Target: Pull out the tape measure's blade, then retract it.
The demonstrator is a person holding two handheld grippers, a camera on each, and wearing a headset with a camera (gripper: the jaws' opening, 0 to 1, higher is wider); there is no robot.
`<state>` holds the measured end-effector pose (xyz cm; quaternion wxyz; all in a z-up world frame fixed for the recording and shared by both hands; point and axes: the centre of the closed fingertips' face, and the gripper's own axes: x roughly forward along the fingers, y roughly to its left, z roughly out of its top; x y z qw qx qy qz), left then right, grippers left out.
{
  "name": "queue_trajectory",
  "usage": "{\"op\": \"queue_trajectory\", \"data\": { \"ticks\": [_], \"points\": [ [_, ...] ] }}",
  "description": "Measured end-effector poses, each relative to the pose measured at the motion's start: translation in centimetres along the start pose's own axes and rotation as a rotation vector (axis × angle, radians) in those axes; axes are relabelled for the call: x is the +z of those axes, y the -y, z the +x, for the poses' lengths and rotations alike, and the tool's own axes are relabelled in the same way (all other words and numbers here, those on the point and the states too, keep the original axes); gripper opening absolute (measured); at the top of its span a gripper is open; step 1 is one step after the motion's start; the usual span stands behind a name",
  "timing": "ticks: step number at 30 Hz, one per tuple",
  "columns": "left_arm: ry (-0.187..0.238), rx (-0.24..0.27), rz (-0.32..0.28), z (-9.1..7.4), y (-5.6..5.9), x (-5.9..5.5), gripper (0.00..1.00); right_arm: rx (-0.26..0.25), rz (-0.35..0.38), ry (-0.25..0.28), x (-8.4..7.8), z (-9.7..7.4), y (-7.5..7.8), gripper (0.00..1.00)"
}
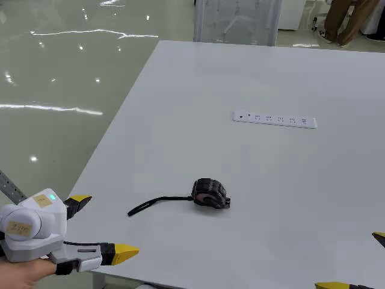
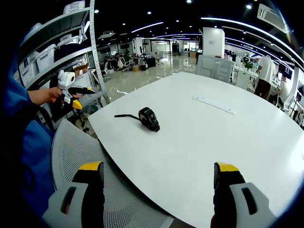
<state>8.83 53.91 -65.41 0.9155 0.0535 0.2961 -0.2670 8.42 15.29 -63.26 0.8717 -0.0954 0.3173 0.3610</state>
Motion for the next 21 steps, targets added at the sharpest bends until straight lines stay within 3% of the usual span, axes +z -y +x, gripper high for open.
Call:
{"op": "queue_trajectory", "data": {
  "ticks": [8, 21],
  "points": [
    [-0.010, -0.006, 0.010, 0.4, 0.1, -0.1, 0.97, -0.002, -0.004, -0.008, -0.3, 0.0, 0.6, 0.92],
    [-0.040, -0.038, 0.049, 2.2, 0.9, 0.2, 0.96, 0.036, -0.035, -0.023, -0.2, 1.9, 0.7, 0.89]
  ]
}}
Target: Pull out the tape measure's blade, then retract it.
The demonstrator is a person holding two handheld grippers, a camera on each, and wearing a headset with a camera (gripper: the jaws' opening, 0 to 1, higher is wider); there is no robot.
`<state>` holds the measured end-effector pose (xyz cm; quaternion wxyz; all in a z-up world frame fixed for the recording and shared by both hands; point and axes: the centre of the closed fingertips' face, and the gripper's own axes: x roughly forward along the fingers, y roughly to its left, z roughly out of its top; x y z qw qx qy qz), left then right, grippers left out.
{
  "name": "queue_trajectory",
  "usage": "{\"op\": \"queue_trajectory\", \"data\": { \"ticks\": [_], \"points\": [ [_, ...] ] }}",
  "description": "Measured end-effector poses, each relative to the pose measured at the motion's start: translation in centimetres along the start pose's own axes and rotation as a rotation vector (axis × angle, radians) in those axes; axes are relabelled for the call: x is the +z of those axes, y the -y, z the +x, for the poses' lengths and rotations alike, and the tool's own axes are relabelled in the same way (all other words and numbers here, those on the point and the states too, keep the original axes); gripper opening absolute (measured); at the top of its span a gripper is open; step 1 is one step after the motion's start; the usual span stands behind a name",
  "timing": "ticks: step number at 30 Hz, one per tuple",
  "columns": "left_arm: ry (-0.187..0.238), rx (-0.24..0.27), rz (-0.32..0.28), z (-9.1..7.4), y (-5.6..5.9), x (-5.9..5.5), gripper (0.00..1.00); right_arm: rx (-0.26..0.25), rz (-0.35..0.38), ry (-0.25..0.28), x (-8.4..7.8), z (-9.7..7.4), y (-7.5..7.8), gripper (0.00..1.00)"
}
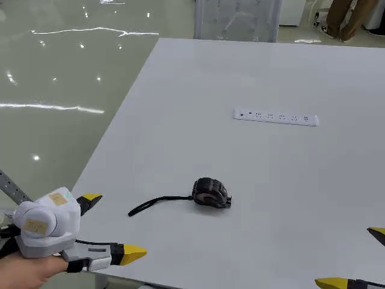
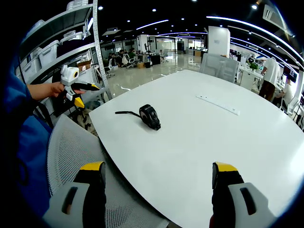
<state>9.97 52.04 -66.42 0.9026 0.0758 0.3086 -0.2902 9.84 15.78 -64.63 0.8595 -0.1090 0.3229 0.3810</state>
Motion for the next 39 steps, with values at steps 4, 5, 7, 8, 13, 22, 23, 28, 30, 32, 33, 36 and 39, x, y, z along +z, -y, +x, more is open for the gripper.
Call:
{"op": "queue_trajectory", "data": {
  "ticks": [4, 5, 7, 8, 13, 22, 23, 28, 30, 32, 33, 36, 39],
  "points": [
    [-0.006, -0.014, 0.006, 0.8, 0.0, 0.3, 0.96, 0.006, -0.005, -0.008, 0.0, 0.5, 0.0, 0.89],
    [-0.003, -0.017, 0.005, 1.1, 0.0, 0.5, 0.96, 0.009, -0.001, -0.006, 0.1, 0.7, 0.0, 0.89],
    [-0.001, -0.021, 0.006, 1.5, 0.0, 0.8, 0.96, 0.010, -0.001, -0.006, 0.2, 0.9, 0.1, 0.89],
    [-0.001, -0.026, 0.011, 1.8, 0.1, 1.0, 0.95, 0.011, -0.004, -0.006, 0.2, 1.0, 0.1, 0.89],
    [0.004, -0.044, 0.021, 3.0, 0.4, 1.8, 0.95, 0.021, -0.015, -0.004, 0.6, 1.4, 0.3, 0.88],
    [0.008, -0.073, 0.043, 4.6, 1.2, 2.8, 0.94, 0.034, -0.044, -0.008, 1.3, 2.4, 0.5, 0.87],
    [0.007, -0.078, 0.047, 4.9, 1.3, 2.9, 0.94, 0.037, -0.053, -0.010, 1.4, 2.6, 0.4, 0.87],
    [0.004, -0.099, 0.057, 5.7, 1.7, 3.0, 0.94, 0.050, -0.071, -0.009, 1.9, 3.6, 0.4, 0.86],
    [-0.002, -0.104, 0.066, 6.1, 1.8, 3.0, 0.94, 0.056, -0.082, -0.013, 1.9, 4.1, 0.7, 0.85],
    [-0.007, -0.109, 0.071, 6.4, 1.7, 2.9, 0.93, 0.069, -0.094, -0.021, 1.8, 4.6, 0.6, 0.85],
    [-0.009, -0.111, 0.072, 6.6, 1.7, 2.9, 0.93, 0.074, -0.101, -0.023, 2.0, 4.8, 0.3, 0.84],
    [-0.016, -0.119, 0.077, 7.1, 1.8, 2.7, 0.93, 0.089, -0.113, -0.031, 2.0, 5.6, 0.4, 0.84],
    [-0.023, -0.127, 0.080, 7.5, 1.9, 2.7, 0.92, 0.104, -0.124, -0.035, 2.1, 6.4, 0.3, 0.83]
  ]
}}
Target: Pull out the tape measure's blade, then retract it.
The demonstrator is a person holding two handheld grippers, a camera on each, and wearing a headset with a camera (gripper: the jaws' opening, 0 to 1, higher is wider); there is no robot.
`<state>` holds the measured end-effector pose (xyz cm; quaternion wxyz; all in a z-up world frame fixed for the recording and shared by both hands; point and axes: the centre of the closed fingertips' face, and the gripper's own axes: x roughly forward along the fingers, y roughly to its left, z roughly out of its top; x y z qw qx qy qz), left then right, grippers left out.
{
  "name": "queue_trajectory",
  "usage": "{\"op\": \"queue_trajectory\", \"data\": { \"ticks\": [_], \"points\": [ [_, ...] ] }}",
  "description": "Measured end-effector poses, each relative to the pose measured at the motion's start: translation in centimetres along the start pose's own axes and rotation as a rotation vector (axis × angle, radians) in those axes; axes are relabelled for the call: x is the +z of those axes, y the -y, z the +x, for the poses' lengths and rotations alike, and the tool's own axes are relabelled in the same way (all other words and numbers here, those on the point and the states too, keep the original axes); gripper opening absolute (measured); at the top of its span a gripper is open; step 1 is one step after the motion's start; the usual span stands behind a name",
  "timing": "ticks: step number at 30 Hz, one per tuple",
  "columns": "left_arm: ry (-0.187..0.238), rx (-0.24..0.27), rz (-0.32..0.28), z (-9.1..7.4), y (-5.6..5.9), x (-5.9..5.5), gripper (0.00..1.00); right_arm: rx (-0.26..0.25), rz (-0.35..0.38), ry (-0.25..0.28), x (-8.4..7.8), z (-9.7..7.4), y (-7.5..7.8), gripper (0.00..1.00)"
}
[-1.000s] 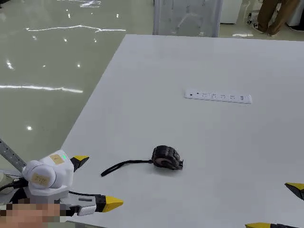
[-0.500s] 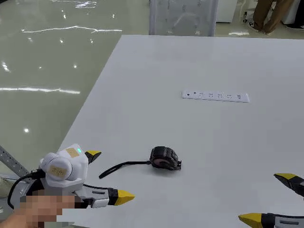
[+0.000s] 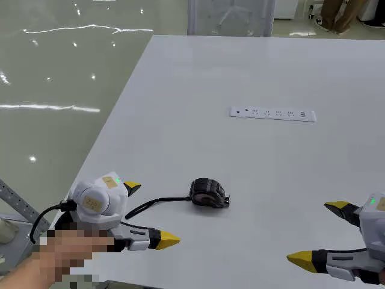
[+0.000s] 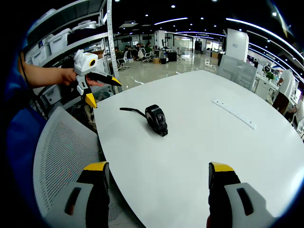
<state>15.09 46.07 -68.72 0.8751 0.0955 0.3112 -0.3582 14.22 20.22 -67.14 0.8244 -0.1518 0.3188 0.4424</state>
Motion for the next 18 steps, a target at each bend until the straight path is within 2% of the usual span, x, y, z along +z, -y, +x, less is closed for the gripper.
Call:
{"op": "queue_trajectory", "data": {
  "ticks": [11, 18],
  "points": [
    [-0.019, -0.028, 0.034, 1.8, -0.2, 0.1, 0.89, 0.071, -0.107, -0.038, 0.3, 3.4, -0.2, 0.77],
    [-0.031, -0.045, 0.053, 3.1, -0.1, 0.3, 0.87, 0.098, -0.142, -0.040, 0.9, 5.4, -0.1, 0.74]
  ]
}}
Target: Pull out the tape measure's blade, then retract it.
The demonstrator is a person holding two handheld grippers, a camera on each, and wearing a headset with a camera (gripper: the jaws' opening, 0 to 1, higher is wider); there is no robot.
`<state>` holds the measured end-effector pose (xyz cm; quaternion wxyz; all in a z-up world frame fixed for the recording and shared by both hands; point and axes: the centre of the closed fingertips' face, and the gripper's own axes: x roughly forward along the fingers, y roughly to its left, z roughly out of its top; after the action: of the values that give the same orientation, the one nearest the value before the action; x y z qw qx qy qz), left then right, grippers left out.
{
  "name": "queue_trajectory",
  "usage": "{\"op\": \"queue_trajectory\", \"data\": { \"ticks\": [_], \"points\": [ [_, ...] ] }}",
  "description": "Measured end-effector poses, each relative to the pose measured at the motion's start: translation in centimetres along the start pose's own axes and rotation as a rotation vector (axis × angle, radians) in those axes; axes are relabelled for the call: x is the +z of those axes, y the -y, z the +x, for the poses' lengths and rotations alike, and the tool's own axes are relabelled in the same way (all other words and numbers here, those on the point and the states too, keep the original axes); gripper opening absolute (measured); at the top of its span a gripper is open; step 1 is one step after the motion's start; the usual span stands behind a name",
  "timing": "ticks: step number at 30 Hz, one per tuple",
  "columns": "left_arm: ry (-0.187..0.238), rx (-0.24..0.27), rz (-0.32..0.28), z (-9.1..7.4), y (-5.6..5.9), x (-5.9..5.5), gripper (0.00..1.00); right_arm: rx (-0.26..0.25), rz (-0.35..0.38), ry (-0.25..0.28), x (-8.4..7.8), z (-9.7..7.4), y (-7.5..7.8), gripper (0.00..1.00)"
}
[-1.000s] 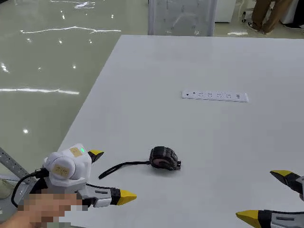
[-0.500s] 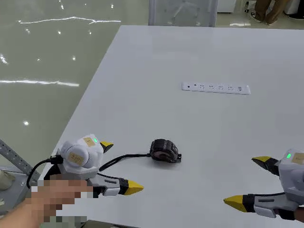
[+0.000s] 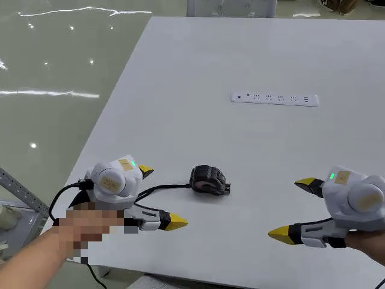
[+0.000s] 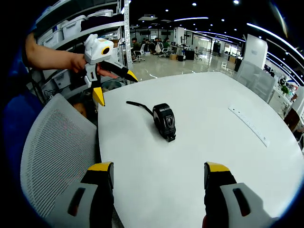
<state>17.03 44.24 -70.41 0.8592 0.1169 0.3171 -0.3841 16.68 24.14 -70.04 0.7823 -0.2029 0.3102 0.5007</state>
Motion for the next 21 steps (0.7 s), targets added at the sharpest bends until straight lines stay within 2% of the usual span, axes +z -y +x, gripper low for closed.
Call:
{"op": "queue_trajectory", "data": {
  "ticks": [12, 21],
  "points": [
    [-0.013, -0.029, 0.037, 2.8, 0.0, 0.7, 0.84, 0.047, -0.073, -0.017, 0.6, 3.2, 0.4, 0.68],
    [-0.020, -0.047, 0.077, 4.9, -0.3, 1.6, 0.80, 0.076, -0.112, -0.037, 0.7, 5.3, 0.8, 0.64]
  ]
}}
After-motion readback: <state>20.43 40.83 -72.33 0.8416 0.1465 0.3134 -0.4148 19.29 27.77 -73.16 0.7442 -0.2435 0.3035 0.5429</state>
